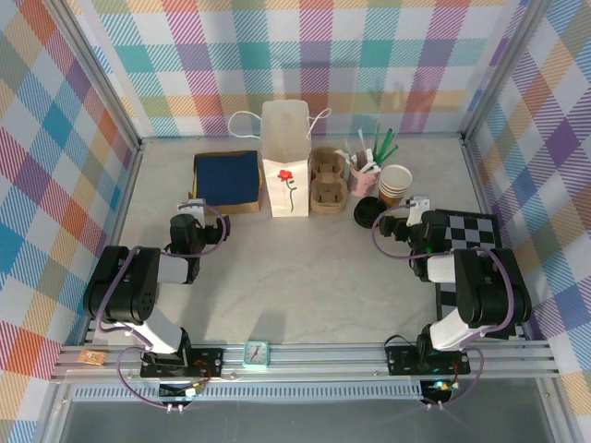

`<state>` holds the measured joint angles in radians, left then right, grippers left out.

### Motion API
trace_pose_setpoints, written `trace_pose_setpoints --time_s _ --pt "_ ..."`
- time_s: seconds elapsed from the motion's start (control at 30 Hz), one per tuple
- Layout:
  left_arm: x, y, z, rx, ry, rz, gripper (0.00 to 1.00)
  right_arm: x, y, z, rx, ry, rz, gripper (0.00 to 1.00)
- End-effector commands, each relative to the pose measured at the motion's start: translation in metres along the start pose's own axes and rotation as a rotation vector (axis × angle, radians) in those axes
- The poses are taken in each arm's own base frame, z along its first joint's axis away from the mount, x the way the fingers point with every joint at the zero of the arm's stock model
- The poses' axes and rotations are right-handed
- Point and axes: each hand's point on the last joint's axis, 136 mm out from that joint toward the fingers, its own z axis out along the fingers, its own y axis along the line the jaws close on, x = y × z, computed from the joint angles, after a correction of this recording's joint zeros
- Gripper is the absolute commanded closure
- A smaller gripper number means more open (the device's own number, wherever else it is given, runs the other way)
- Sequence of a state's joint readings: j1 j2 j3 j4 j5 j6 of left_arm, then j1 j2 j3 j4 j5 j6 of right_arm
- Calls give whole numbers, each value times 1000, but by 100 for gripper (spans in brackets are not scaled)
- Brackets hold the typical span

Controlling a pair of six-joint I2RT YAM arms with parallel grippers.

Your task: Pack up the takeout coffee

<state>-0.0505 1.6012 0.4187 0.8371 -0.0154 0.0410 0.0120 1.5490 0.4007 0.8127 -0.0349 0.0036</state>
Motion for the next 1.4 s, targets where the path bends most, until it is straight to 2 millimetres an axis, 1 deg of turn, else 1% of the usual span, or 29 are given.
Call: trace_pose_setpoints --time_s 0.0,1.17,1.27,1.33,1.37 --pt "-10 -1 -2 11 -32 -10 0 -14 -3 0 6 -32 0 1" --pt "-10 0 -2 8 -28 -11 0 -14 -3 0 6 -34 0 1" --pt "-16 0 -5 -14 -45 -2 2 -16 -4 -2 19 -43 1 1" --pt "-27 -9 -14 -41 -30 50 3 -22 -4 -8 31 -52 -3 1" --pt "-33 -10 -17 -68 -15 59 4 -26 -2 -11 35 -45 -10 1"
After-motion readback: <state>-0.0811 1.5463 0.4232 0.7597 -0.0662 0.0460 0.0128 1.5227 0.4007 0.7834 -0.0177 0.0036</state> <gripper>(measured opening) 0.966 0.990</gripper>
